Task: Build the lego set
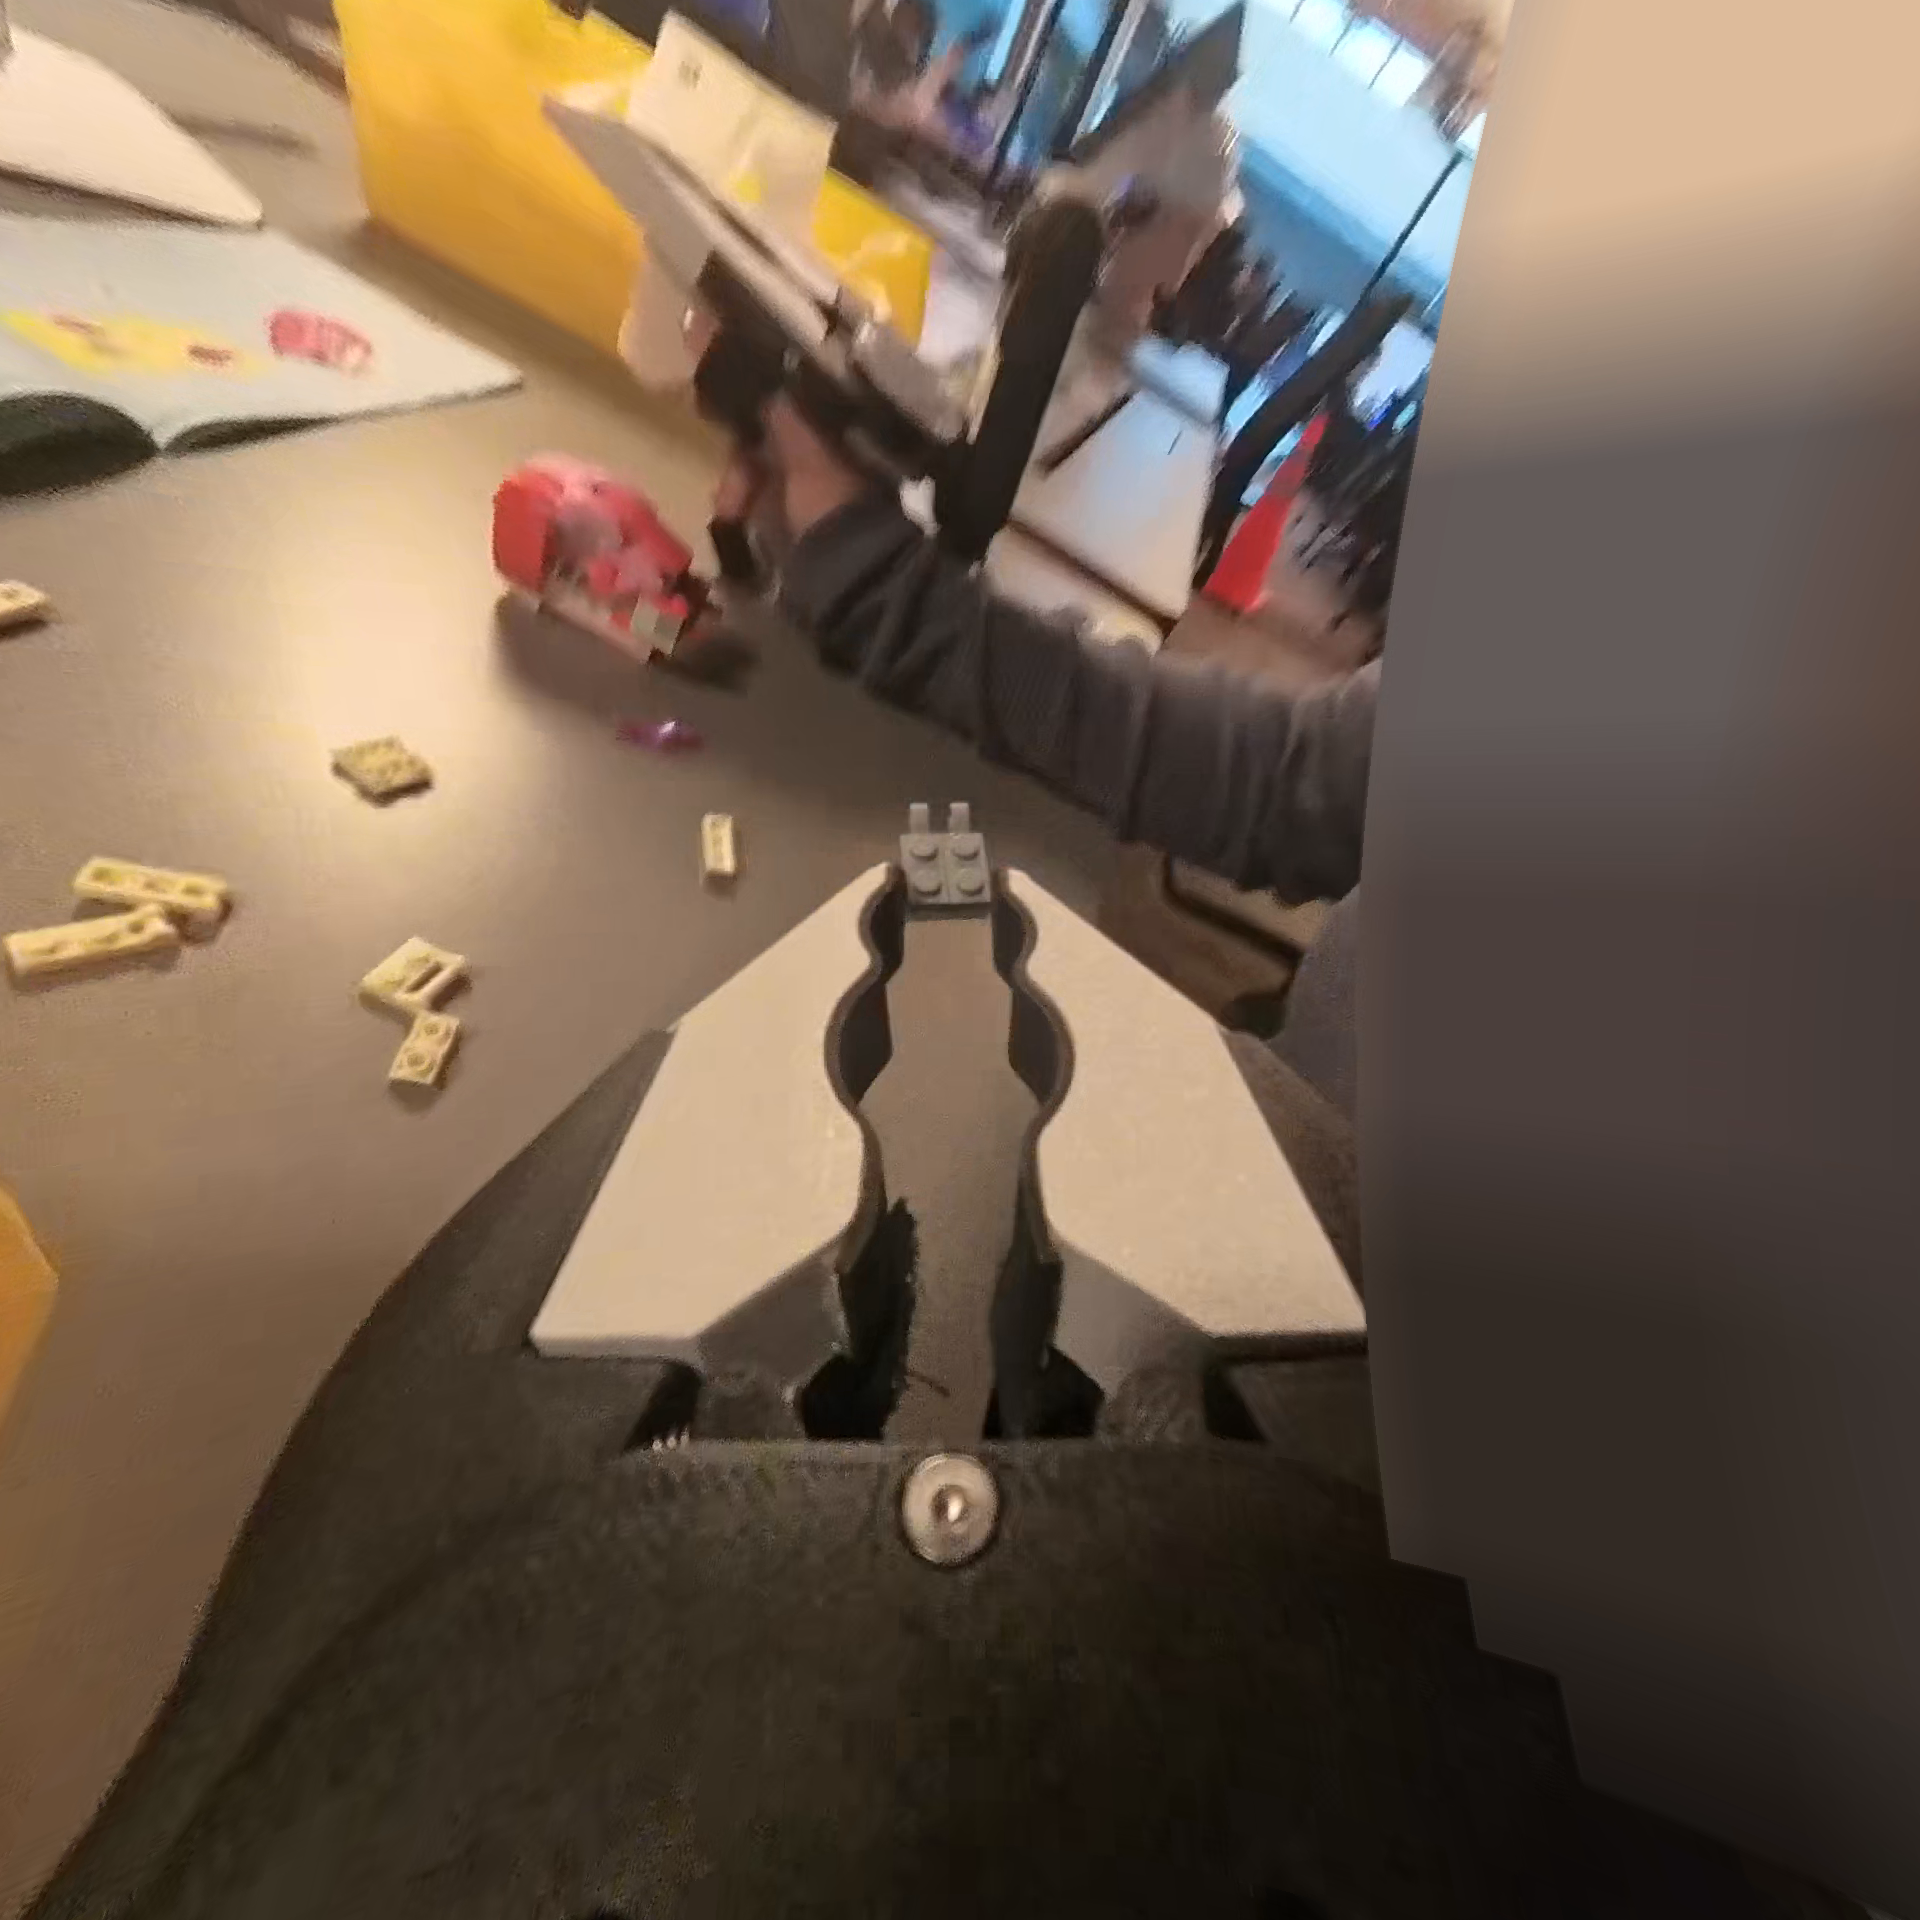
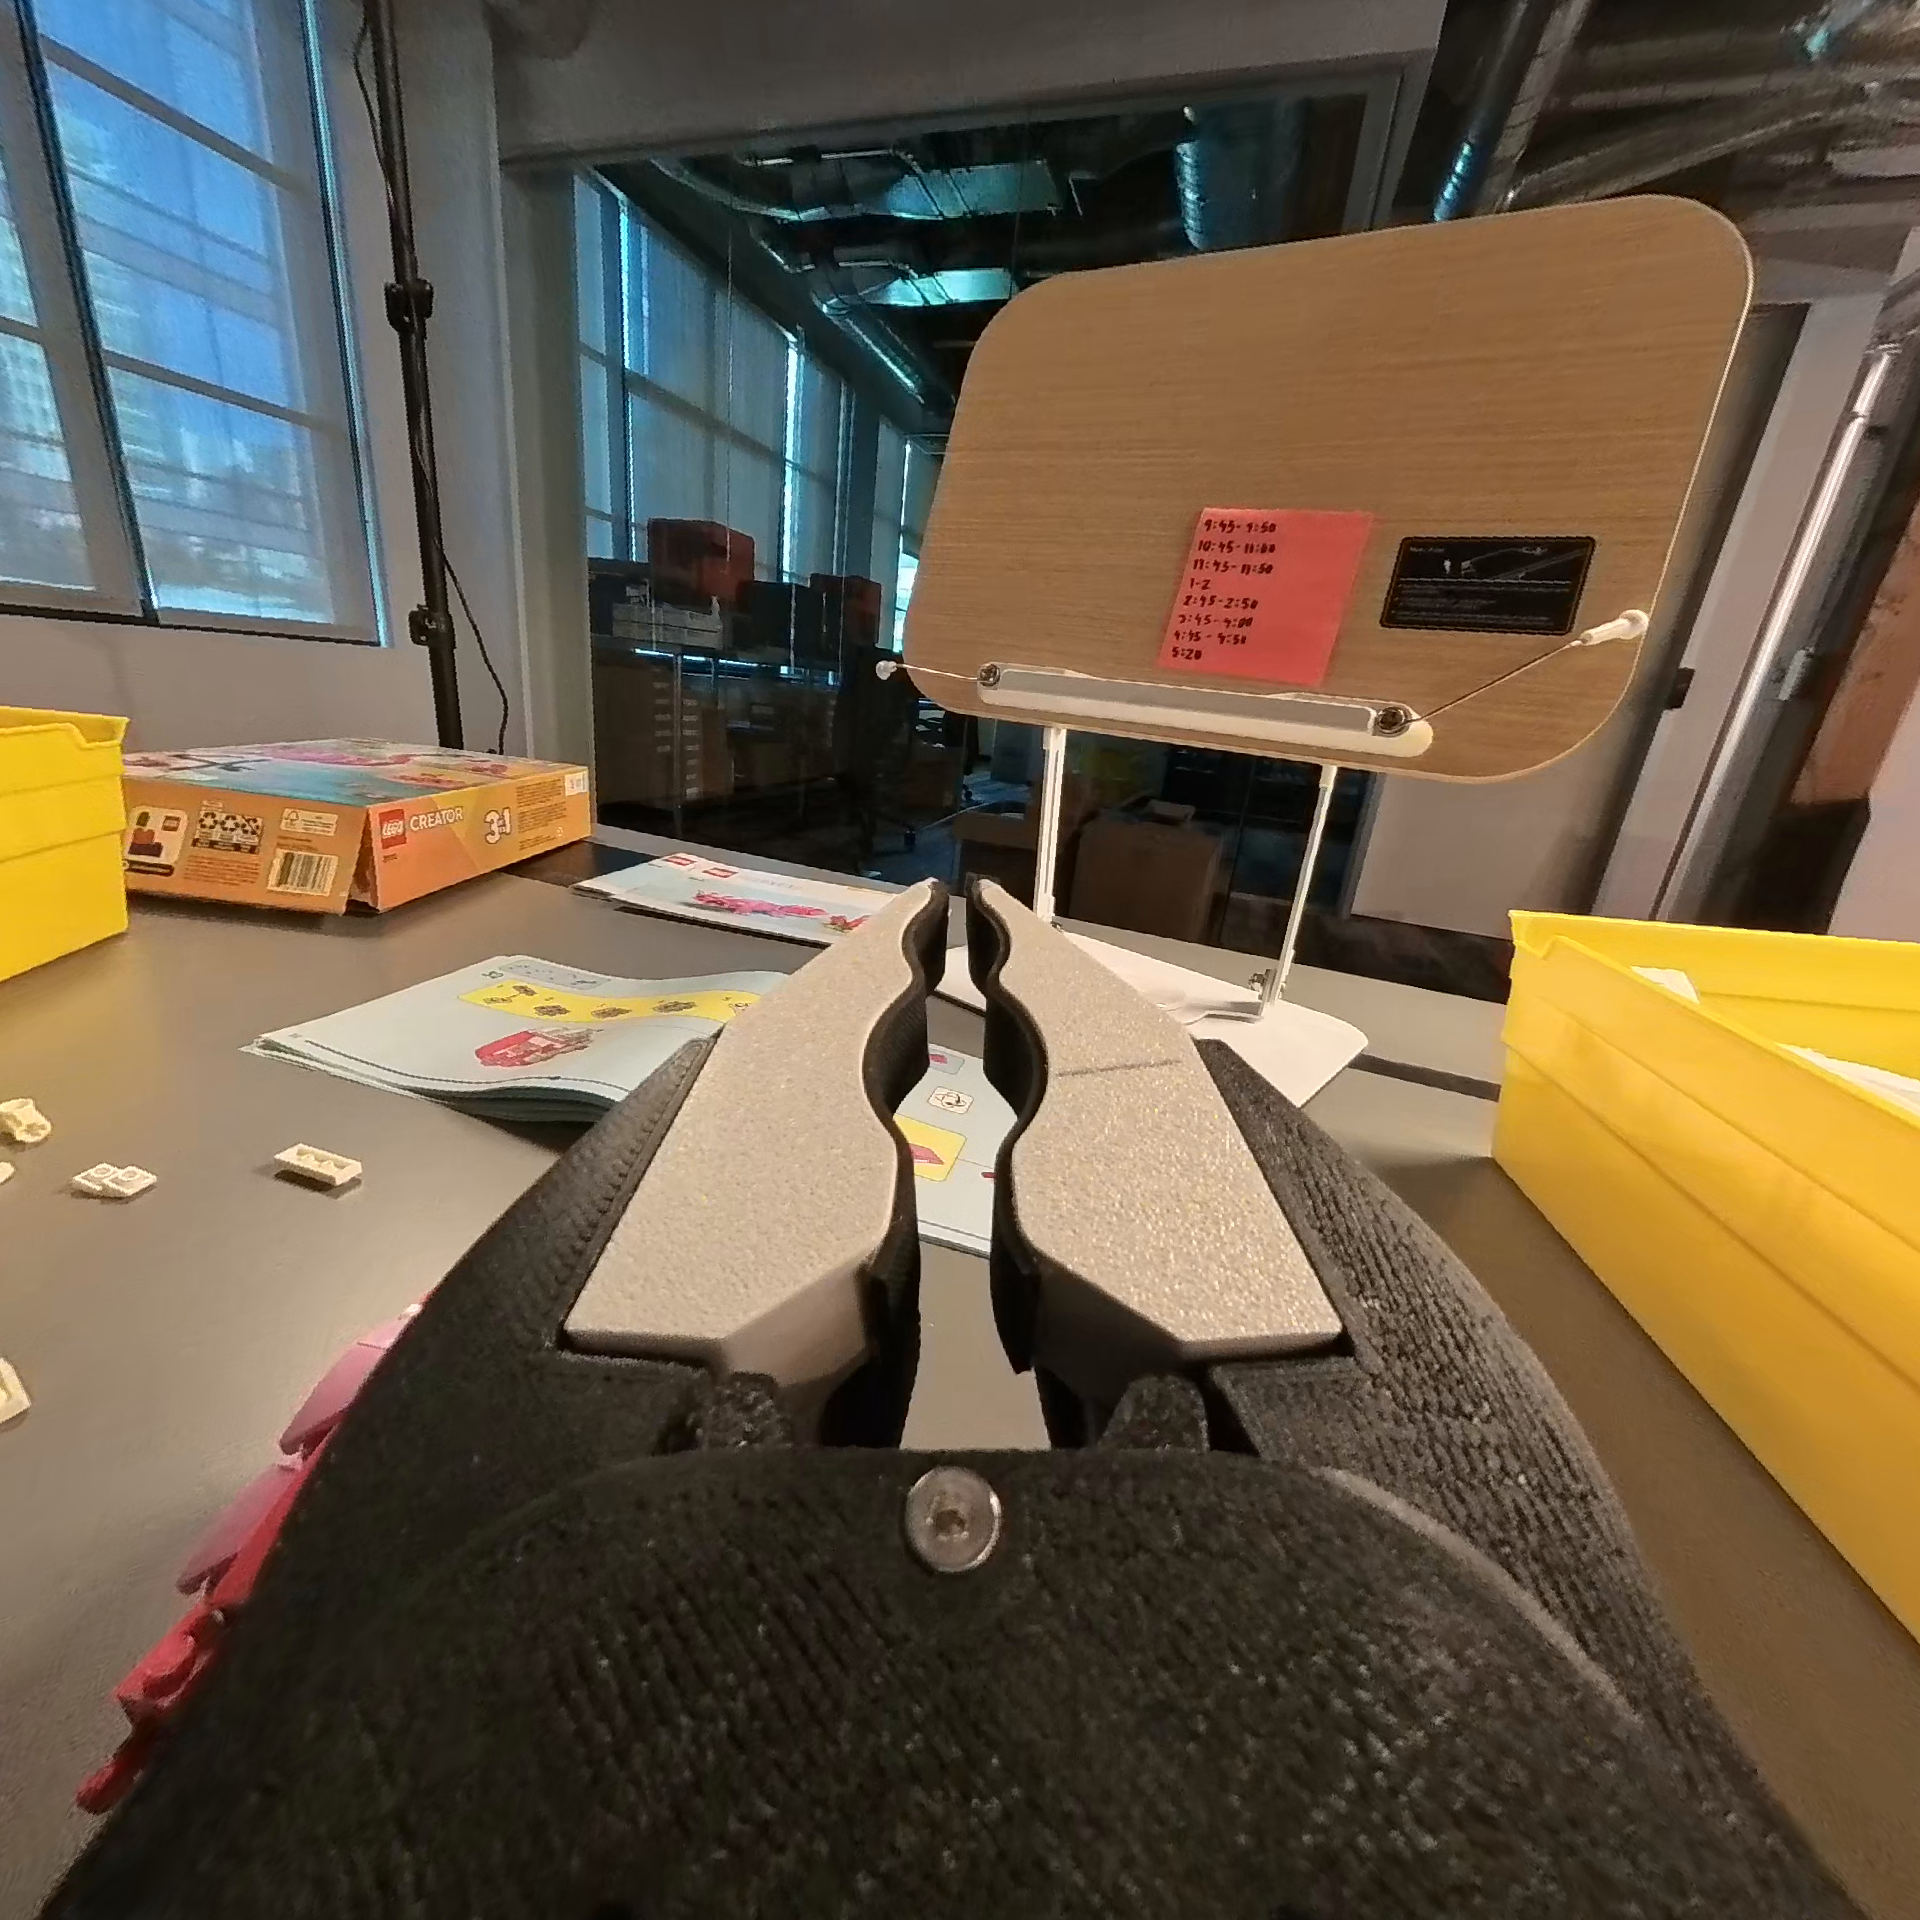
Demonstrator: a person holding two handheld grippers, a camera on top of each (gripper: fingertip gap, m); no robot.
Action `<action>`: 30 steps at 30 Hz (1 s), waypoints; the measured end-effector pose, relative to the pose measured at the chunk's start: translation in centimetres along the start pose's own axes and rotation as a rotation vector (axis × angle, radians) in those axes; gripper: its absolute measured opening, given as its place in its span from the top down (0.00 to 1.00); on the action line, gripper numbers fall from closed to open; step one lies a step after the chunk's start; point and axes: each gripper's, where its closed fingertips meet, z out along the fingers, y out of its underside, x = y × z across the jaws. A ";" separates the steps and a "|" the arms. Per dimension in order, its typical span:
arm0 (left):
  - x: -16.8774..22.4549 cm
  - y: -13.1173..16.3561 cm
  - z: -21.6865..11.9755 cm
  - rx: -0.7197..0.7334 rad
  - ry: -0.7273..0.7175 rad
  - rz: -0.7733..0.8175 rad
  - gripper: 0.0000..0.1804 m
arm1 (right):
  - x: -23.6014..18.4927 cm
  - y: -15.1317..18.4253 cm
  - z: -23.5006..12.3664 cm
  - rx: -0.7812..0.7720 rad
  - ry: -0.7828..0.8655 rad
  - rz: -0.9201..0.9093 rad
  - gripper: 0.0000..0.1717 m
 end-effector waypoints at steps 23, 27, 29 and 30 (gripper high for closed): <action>-4.6 6.9 2.3 -0.409 -0.270 0.144 0.91 | -0.9 0.1 0.2 -0.010 -0.027 -0.046 0.99; -4.7 6.8 2.3 -0.398 -0.272 0.129 0.91 | -1.0 0.1 0.2 -0.010 -0.031 -0.045 0.99; -4.7 6.8 2.3 -0.397 -0.268 0.121 0.91 | -1.0 0.1 0.2 -0.010 -0.032 -0.046 0.99; -4.8 6.8 2.2 -0.398 -0.269 0.123 0.91 | -1.0 0.1 0.2 -0.010 -0.032 -0.045 0.99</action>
